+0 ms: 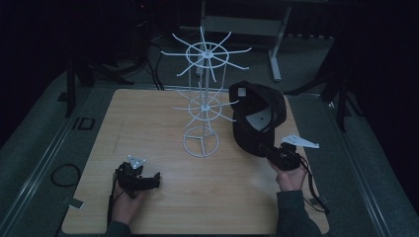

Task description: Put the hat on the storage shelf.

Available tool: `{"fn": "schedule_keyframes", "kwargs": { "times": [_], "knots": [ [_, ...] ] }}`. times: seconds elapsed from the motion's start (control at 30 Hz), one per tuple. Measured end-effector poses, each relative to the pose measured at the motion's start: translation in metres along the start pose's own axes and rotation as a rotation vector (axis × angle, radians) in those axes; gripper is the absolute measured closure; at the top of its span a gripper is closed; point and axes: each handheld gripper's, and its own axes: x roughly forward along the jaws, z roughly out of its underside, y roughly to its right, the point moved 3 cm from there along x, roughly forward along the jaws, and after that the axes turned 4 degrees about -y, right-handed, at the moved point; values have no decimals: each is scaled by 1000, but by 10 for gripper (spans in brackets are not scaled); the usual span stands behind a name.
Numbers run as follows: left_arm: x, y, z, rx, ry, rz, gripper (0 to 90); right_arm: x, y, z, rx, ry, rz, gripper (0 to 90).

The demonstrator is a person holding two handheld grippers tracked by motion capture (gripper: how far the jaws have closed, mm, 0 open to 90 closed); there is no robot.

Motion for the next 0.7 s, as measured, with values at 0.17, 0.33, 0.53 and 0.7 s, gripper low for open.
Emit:
{"fn": "schedule_keyframes", "kwargs": {
  "times": [0.17, 0.33, 0.53, 0.7],
  "knots": [
    [0, 0, 0, 0, 0, 0, 2, -1, -1, -1, -3, 4, 7, 863],
    [0, 0, 0, 1, 0, 0, 2, -2, -2, -3, -10, 14, 16, 863],
    [0, 0, 0, 1, 0, 0, 2, -4, -4, -5, -24, 19, 26, 863],
    [0, 0, 0, 1, 0, 0, 2, -4, -4, -6, -22, 22, 27, 863]
  ]
}}
